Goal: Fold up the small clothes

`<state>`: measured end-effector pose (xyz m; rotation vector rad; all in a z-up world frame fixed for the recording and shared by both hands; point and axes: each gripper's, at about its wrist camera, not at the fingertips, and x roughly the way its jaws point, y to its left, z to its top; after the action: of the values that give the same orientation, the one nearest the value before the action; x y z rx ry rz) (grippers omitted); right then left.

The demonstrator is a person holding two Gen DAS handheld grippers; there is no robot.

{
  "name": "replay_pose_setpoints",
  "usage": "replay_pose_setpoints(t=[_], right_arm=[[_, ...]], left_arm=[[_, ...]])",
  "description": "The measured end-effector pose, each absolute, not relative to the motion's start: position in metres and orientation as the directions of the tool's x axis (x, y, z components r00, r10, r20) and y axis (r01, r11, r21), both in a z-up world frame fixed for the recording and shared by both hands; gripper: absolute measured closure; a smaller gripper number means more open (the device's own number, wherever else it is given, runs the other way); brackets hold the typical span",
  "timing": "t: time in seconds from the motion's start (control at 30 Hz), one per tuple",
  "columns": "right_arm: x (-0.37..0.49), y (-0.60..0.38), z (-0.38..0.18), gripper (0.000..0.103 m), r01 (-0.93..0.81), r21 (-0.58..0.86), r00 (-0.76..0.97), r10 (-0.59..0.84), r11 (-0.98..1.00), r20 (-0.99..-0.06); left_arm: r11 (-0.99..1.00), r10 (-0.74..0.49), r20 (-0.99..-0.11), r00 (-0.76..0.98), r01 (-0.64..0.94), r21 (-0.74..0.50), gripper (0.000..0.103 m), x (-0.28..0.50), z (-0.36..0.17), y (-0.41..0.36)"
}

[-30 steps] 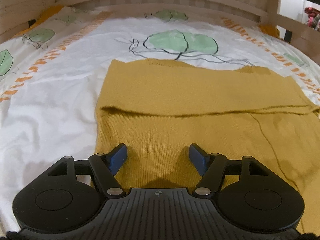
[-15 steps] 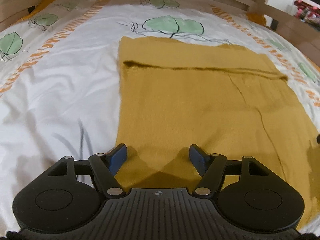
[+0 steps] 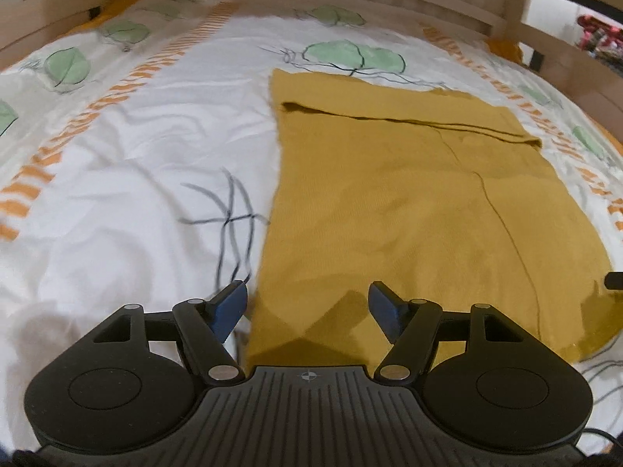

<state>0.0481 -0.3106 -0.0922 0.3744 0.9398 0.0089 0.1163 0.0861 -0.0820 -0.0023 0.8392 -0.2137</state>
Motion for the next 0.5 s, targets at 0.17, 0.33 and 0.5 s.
replay_pose_setpoints(t=[0.17,0.33,0.5], right_arm=[[0.039,-0.308,-0.091,0.03,0.143,0.319,0.62,0.167,0.937,-0.766],[0.032,-0.305,-0.093,0.029,0.128,0.309,0.64,0.159,0.942,-0.752],[0.026,-0.302,-0.094,0.028,0.109,0.305,0.65,0.165,0.946,-0.742]], left_arm=[[0.98,-0.189,-0.741,0.645,0.166,-0.106,0.035,0.098,-0.086,0.098],[0.981,-0.192,-0.741,0.643,0.158,-0.117,0.035,0.086,-0.092,0.106],[0.974,-0.223,-0.733,0.643,0.169,-0.149,0.035,0.087,-0.095,0.109]])
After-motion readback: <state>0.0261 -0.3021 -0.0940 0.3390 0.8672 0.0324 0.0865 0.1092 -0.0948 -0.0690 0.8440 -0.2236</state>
